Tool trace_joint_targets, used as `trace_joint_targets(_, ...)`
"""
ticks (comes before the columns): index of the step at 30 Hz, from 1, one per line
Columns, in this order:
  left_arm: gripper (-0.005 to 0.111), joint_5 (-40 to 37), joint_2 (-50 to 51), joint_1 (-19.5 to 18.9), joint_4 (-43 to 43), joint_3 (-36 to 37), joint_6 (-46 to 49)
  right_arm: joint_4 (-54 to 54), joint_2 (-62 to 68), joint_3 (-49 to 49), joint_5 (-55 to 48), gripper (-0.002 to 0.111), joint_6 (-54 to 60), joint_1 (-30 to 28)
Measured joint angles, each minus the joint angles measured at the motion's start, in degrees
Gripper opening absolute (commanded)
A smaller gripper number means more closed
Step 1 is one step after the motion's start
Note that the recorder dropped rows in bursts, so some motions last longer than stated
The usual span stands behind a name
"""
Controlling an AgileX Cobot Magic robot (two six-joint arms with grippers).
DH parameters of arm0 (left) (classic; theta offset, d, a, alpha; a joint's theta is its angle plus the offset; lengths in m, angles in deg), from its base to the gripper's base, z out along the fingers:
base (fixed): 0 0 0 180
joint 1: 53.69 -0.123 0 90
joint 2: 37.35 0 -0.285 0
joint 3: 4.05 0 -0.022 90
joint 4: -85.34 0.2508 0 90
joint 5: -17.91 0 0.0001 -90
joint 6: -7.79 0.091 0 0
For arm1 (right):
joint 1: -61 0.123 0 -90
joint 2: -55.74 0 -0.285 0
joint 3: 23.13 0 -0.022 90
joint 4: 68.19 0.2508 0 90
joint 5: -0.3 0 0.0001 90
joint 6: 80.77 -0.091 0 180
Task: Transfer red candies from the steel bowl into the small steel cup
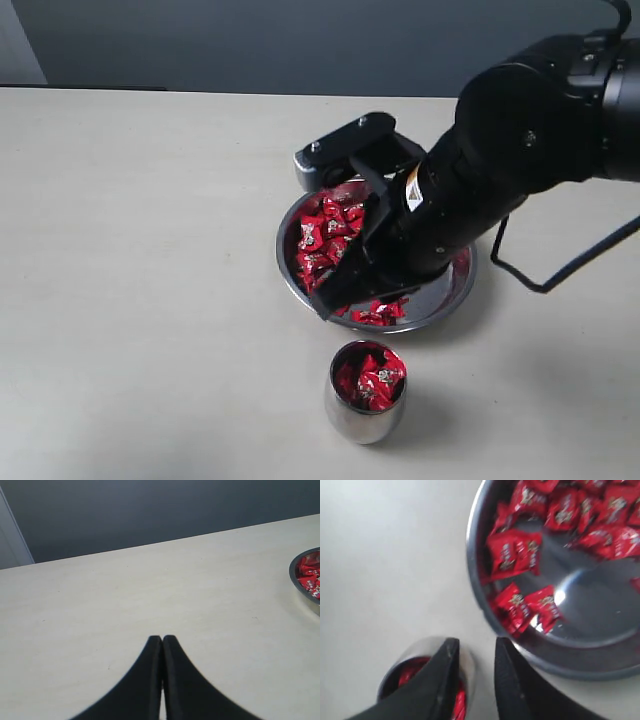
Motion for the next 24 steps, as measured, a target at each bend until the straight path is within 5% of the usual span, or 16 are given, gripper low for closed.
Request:
trace_joint_targets(9, 0.0, 0.0, 0.0, 0.0, 0.0, 0.0, 0.0, -6.1, 9.0, -6.6, 0.0, 0.026, -4.2, -8.1)
trace_joint_targets(13, 0.0, 0.0, 0.0, 0.0, 0.0, 0.0, 0.0, -6.1, 14.5, -10.0, -2.3, 0.036, -3.0, -12.7)
trace_joint_targets(24, 0.0, 0.0, 0.0, 0.0, 0.0, 0.0, 0.0, 4.9, 24.0, -13.8, -7.8, 0.041, 6.9, -15.6)
